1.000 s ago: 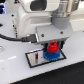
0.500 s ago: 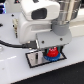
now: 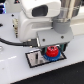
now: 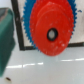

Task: Insert the blue gear onto the right peg, followed by the red gear

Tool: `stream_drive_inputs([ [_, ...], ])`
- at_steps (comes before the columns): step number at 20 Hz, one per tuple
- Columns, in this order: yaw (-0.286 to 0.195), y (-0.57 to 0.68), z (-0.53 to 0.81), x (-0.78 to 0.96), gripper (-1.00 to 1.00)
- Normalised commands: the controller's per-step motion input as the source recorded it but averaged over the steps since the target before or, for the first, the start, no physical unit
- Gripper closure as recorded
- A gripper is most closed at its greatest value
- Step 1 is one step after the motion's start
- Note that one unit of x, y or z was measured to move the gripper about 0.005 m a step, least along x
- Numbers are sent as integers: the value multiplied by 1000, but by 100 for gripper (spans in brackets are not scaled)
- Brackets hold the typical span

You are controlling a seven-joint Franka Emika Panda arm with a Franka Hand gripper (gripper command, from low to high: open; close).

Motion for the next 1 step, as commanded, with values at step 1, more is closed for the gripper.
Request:
stream_drive_inputs([
  [1, 0, -11, 417, -1, -100],
])
